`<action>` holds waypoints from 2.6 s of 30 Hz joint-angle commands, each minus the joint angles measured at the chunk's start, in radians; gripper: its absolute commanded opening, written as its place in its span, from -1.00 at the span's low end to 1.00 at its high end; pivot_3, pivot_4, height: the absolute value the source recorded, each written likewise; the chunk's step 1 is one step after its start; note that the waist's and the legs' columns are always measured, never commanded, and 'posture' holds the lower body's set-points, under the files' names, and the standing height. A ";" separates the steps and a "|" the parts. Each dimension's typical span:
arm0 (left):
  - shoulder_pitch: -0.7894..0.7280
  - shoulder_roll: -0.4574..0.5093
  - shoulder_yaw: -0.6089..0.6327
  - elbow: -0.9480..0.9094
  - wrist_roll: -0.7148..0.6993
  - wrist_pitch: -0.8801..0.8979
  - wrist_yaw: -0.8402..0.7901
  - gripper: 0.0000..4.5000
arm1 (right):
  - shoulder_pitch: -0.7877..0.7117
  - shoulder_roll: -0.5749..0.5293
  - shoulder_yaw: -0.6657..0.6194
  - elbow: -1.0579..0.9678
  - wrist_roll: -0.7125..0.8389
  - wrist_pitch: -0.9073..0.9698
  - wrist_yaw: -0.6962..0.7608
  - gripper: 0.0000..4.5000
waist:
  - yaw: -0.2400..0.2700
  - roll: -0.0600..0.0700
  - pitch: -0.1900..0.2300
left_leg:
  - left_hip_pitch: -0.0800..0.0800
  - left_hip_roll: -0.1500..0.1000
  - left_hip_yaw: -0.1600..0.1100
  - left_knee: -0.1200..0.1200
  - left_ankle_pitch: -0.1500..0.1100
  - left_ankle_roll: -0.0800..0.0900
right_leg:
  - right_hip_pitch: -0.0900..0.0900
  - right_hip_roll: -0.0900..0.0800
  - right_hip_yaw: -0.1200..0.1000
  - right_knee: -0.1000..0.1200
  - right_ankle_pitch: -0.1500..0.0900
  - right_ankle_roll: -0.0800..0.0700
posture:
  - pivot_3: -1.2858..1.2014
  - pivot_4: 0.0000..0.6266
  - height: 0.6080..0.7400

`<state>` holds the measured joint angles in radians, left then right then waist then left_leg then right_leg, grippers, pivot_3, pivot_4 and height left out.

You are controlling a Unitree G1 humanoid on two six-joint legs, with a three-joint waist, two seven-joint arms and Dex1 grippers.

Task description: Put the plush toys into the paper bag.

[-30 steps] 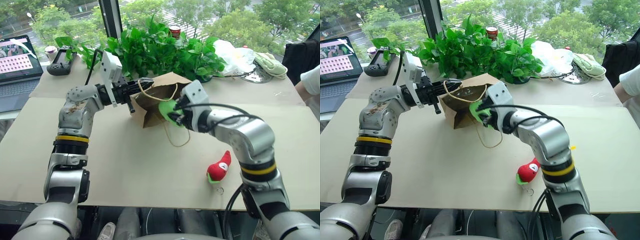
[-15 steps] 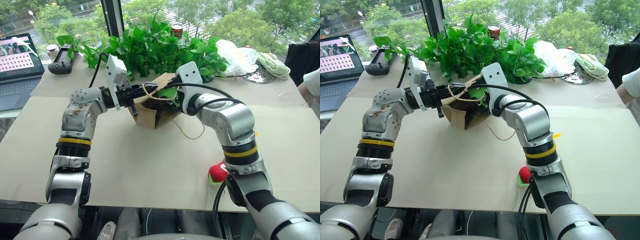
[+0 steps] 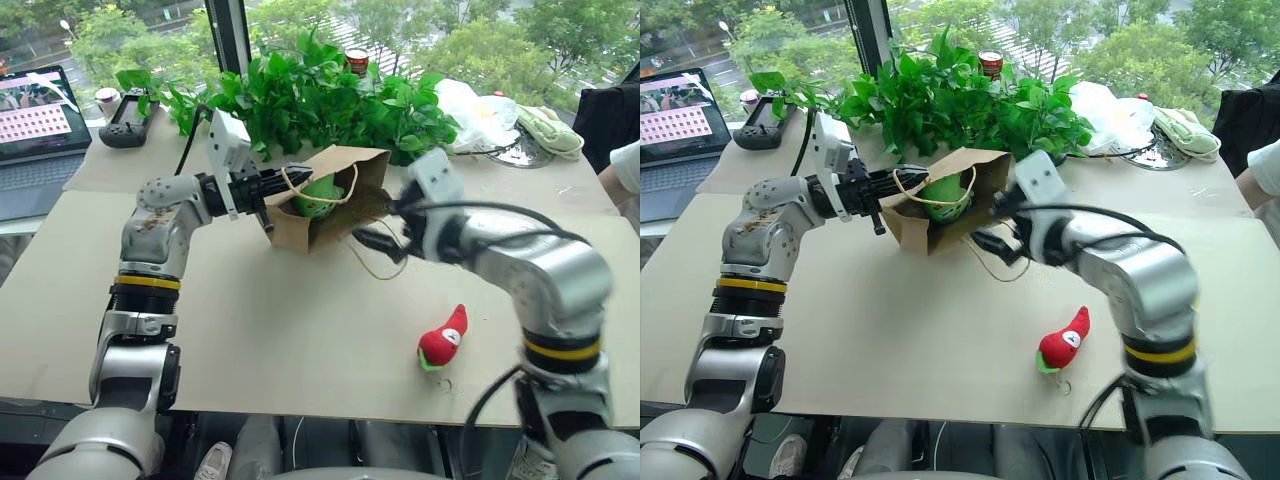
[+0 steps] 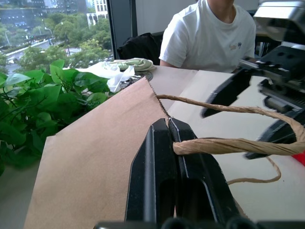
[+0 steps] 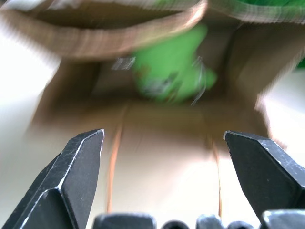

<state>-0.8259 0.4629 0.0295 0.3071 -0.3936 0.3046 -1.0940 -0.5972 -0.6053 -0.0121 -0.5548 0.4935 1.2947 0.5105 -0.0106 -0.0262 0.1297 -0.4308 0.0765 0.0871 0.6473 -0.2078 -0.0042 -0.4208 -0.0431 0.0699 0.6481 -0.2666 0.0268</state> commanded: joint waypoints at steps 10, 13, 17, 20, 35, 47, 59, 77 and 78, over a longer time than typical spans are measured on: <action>-0.017 0.016 0.015 -0.004 -0.008 -0.019 -0.010 -1.00 | 0.432 -0.372 -0.309 -0.260 0.114 -0.008 0.211 0.98 | -0.003 0.001 0.000 | 0.004 -0.001 -0.001 0.002 0.001 0.001 | 0.001 0.000 0.002 -0.001 0.000 0.000 | 0.03 -0.52 0.58; -0.019 0.015 0.012 0.007 -0.004 -0.025 -0.016 -1.00 | 0.508 -0.486 -0.314 -0.274 0.093 -0.102 0.289 0.98 | -0.003 0.000 0.000 | 0.007 -0.002 -0.002 0.002 0.001 0.001 | 0.005 0.000 0.002 -0.001 0.000 0.000 | 0.03 -0.52 0.58; -0.020 0.013 0.010 0.012 -0.002 -0.028 -0.019 -1.00 | 0.601 -0.621 -0.243 -0.287 0.013 -0.264 0.364 0.98 | -0.003 0.000 0.000 | 0.007 -0.002 -0.002 0.002 0.001 0.001 | 0.006 0.000 0.002 -0.001 -0.001 0.000 | 0.03 -0.52 0.58; -0.021 0.012 0.009 0.008 -0.003 -0.025 -0.019 -1.00 | 0.608 -0.660 -0.146 -0.265 -0.062 -0.382 0.365 0.98 | -0.004 0.000 0.000 | 0.007 -0.002 -0.002 0.002 0.001 0.001 | 0.006 0.000 0.002 -0.001 -0.001 0.001 | 0.03 -0.52 0.58; -0.008 0.017 0.011 -0.026 -0.008 -0.005 -0.007 -1.00 | 0.473 -0.586 0.195 -0.116 -0.276 -0.543 0.379 0.88 | -0.001 0.000 0.000 | 0.007 -0.002 -0.002 0.003 0.001 0.001 | 0.006 0.000 0.002 -0.001 -0.001 0.000 | 0.03 -0.52 0.58; -0.005 0.023 0.012 -0.026 -0.006 -0.007 -0.006 -1.00 | 0.483 -0.556 0.197 -0.127 -0.265 -0.475 0.393 -0.84 | 0.000 0.000 0.000 | 0.007 -0.002 -0.002 0.003 0.001 0.001 | 0.006 0.000 0.002 -0.001 -0.001 0.000 | 0.03 -0.52 0.58; -0.008 0.018 0.009 -0.031 -0.011 0.003 0.002 -1.00 | 0.120 -0.210 0.043 -0.091 -0.098 -0.200 0.206 -0.98 | -0.001 0.001 0.000 | 0.008 -0.002 -0.004 0.004 0.001 0.001 | 0.006 0.001 0.001 0.000 0.000 0.000 | 0.03 -0.52 0.58; -0.017 0.023 0.005 -0.032 -0.013 0.010 -0.008 -1.00 | -0.133 -0.190 0.334 0.065 -0.413 -0.581 0.149 -0.98 | 0.008 0.001 0.000 | 0.004 -0.003 -0.003 0.003 0.001 0.001 | 0.001 0.000 0.002 0.000 0.000 0.000 | 0.03 -0.52 0.58; -0.018 0.023 0.006 -0.031 -0.014 0.010 -0.009 -1.00 | -0.138 -0.172 0.351 0.071 -0.427 -0.601 0.149 -0.98 | 0.007 0.001 0.000 | 0.004 -0.003 -0.003 0.003 0.001 0.001 | 0.001 0.000 0.002 0.000 0.000 0.000 | 0.03 -0.52 0.58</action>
<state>-0.8202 0.4784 0.0246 0.3085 -0.3931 0.3098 -1.1003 -0.7056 -0.7977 0.3226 -0.4686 0.0979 0.7562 0.6558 -0.0037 -0.0248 0.1298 -0.4271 0.0740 0.0844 0.6504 -0.2068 -0.0032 -0.4196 -0.0429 0.0715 0.6485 -0.2668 0.0265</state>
